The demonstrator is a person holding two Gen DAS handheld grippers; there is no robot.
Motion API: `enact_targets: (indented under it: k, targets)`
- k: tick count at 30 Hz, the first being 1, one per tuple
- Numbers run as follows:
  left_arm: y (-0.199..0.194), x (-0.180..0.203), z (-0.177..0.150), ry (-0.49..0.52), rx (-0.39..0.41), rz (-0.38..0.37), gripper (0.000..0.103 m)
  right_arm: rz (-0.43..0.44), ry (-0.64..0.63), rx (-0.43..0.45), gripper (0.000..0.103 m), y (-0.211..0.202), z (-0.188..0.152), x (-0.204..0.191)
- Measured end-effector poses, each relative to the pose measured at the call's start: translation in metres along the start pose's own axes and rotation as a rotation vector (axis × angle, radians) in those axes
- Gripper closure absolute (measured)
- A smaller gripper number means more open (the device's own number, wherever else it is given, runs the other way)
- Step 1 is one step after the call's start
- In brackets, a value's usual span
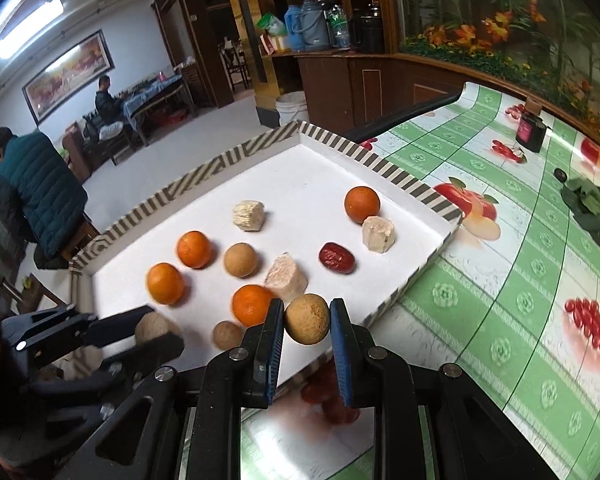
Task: Organize fruits
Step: 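Carry both held kiwis over the white tray, then open the left tool to drop its kiwi while the right tool releases its kiwi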
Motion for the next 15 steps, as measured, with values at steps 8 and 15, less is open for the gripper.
enact_targets:
  k: [8, 15]
  targets:
    - [0.016, 0.005, 0.006, 0.017, -0.046, 0.021, 0.074, -0.007, -0.047, -0.062, 0.081, 0.032, 0.013, 0.007]
    - [0.025, 0.006, 0.01, 0.007, -0.063, 0.032, 0.074, 0.019, -0.027, -0.061, 0.081, 0.038, 0.015, 0.014]
Point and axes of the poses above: each gripper's, at about its wrist camera, not at the fingertips, and y roughly the way its jaws point, x to its right, z to its top, the point moved 2 cm from there along y, roughly the way its jaws point, and after that the axes turned 1 degree about -x, right-handed, at the moved point
